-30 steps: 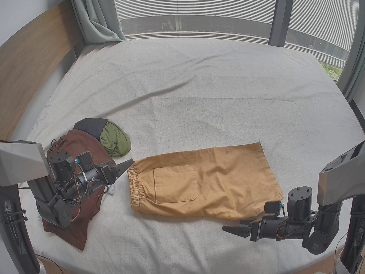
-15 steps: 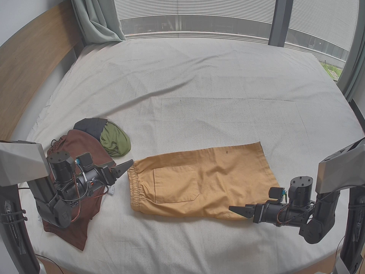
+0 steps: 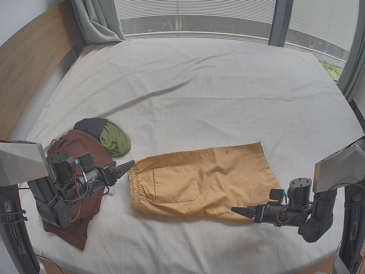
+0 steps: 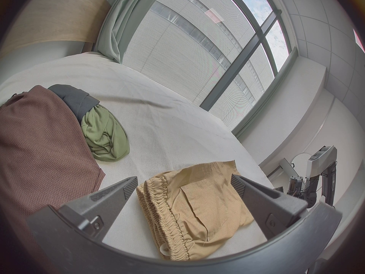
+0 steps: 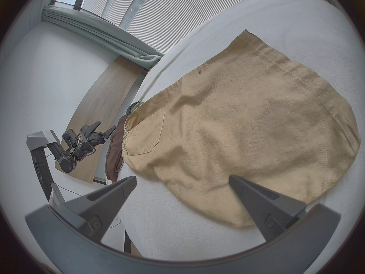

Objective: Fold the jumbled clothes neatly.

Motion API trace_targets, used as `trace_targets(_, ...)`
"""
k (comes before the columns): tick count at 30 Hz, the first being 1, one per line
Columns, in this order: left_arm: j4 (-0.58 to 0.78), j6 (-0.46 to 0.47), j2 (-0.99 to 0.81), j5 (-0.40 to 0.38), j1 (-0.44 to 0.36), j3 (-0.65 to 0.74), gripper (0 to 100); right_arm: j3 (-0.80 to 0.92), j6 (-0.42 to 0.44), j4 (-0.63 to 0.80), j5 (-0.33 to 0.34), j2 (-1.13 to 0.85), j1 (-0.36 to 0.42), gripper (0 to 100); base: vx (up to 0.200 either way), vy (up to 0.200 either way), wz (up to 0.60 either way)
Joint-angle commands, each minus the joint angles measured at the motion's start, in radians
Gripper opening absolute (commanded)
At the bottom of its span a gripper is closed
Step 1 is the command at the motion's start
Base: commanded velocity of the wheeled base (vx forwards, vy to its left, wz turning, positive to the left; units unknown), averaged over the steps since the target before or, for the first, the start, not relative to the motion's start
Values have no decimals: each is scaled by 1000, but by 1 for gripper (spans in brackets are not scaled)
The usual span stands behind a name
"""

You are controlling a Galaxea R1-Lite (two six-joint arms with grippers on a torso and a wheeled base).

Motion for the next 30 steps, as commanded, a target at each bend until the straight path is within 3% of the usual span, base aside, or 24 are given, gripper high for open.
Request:
trace_targets(1, 0, 0, -2, 0, 1, -3, 100, 4, 0, -1, 1, -20, -1, 100, 0, 0, 0)
trace_targets(10, 0, -11, -11, -34, -1, 17, 100, 14, 20, 2, 10, -189, 13, 100, 0, 0, 0)
trace_targets(14, 0, -12, -23, -37, -1, 19, 100, 9, 20, 2, 55, -247, 13, 100, 0, 0, 0)
trace_targets(19, 0, -18, -28, -50, -1, 36, 100, -13, 18, 0, 64, -273, 8, 100, 0, 0, 0)
trace_targets(24, 0, -20, -34, -75, 2, 42, 100, -14, 18, -3, 117, -281, -28, 100, 0, 0, 0)
trace_targets(30, 0, -20, -34, -75, 6, 43, 100, -8, 18, 0, 121, -358, -51, 100, 0, 0, 0)
